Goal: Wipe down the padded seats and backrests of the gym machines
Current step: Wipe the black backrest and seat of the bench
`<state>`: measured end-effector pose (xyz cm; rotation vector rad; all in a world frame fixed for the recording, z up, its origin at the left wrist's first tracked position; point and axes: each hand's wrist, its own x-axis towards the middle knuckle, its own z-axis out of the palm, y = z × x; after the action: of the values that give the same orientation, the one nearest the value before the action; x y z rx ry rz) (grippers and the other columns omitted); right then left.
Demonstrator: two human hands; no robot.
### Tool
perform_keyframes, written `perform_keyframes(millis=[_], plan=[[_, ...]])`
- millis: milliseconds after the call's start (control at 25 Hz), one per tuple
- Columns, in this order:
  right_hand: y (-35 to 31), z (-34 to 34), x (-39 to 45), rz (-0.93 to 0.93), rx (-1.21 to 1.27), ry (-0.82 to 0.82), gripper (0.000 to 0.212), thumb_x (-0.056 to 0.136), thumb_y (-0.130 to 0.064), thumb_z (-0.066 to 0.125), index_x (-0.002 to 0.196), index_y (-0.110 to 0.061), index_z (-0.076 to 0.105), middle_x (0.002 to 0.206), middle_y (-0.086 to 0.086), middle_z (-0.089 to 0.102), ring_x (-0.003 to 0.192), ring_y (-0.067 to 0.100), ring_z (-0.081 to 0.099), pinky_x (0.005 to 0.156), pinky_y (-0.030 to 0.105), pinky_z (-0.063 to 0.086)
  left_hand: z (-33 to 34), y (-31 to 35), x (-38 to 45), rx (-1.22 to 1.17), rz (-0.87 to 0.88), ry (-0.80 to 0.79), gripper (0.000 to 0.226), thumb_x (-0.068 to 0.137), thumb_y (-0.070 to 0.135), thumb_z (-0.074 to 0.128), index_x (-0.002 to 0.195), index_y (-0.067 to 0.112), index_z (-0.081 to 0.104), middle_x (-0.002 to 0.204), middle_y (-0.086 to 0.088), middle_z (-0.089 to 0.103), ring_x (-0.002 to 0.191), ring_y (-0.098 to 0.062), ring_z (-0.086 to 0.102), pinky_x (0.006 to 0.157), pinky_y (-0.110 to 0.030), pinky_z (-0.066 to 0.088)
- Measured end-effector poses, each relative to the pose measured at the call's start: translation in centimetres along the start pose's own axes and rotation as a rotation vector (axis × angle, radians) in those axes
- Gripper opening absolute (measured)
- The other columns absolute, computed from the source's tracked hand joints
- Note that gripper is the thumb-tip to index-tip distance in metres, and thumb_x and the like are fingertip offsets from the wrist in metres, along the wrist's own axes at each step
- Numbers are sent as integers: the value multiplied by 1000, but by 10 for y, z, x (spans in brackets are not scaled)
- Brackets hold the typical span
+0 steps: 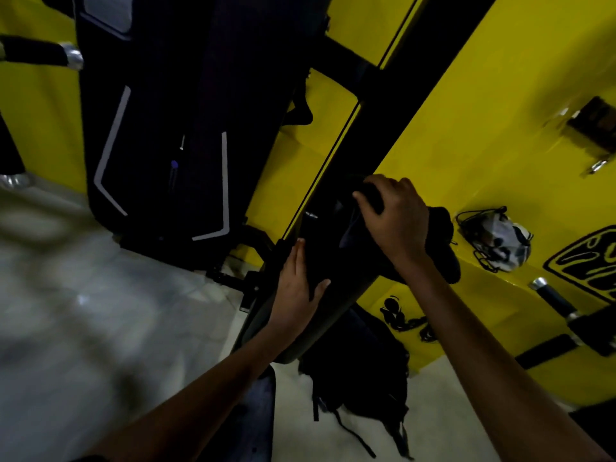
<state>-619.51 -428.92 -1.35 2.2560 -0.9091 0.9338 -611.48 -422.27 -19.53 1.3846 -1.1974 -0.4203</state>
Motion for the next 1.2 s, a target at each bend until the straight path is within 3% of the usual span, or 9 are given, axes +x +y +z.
perform_keyframes(millis=[160,280,360,480,600,760,840,960,1200], plan=[[-26,13,-5,-357,-285,4,35,89,-46,56,108,-19,68,113,8,66,93,33,57,76,40,40,-3,-5,-3,64,46,4,81,94,30,56,150,14,0,159,-6,8,146,-20,9,117,-39,20],[-27,13,-27,-286,-439,-124,63,83,-63,46,134,-26,51,148,7,40,125,44,38,100,61,26,-2,-12,-8,84,46,-6,84,92,23,59,150,21,-1,159,-4,8,146,-18,8,115,-44,26],[-32,16,-44,-287,-502,-162,66,81,-56,50,140,-27,43,154,4,29,128,46,32,96,65,31,-2,-19,-15,82,4,-34,90,90,16,60,147,32,-8,159,-4,7,146,-19,9,111,-47,32],[-34,17,-40,-407,-615,-126,65,76,-47,57,135,-22,51,151,2,37,120,41,34,91,55,37,-3,-28,-20,114,7,-43,95,91,10,59,142,40,-15,159,-2,5,146,-21,11,108,-48,36],[-38,24,-46,-489,-690,-98,65,72,-43,60,131,-17,55,146,7,43,127,39,30,96,51,27,1,-37,-22,115,-5,-43,89,92,13,57,143,32,-13,159,-3,5,146,-20,10,111,-46,32],[-50,36,-58,-724,-670,-216,61,67,-35,62,124,-13,59,135,12,53,132,39,36,108,57,8,6,-52,-29,91,-72,-33,89,91,16,60,143,32,-10,159,-5,9,145,-23,15,111,-49,32],[-49,30,-45,-653,-639,-209,60,66,-31,62,123,-13,59,132,12,55,132,39,35,108,62,0,7,-56,-30,86,-77,-39,89,91,18,61,143,32,-10,158,-6,10,145,-24,17,113,-45,30],[-46,33,-45,-561,-628,-165,54,72,-26,59,124,-11,59,132,15,55,131,42,30,108,64,4,11,-62,-34,78,-113,-36,85,93,24,58,143,28,-10,159,-4,8,146,-20,12,117,-39,22],[-62,71,-100,-803,-486,-329,42,78,-22,55,116,-7,65,123,17,61,123,41,36,112,54,9,18,-80,-43,61,-107,-8,81,91,25,60,148,20,2,158,-7,16,145,-20,18,113,-46,30]])
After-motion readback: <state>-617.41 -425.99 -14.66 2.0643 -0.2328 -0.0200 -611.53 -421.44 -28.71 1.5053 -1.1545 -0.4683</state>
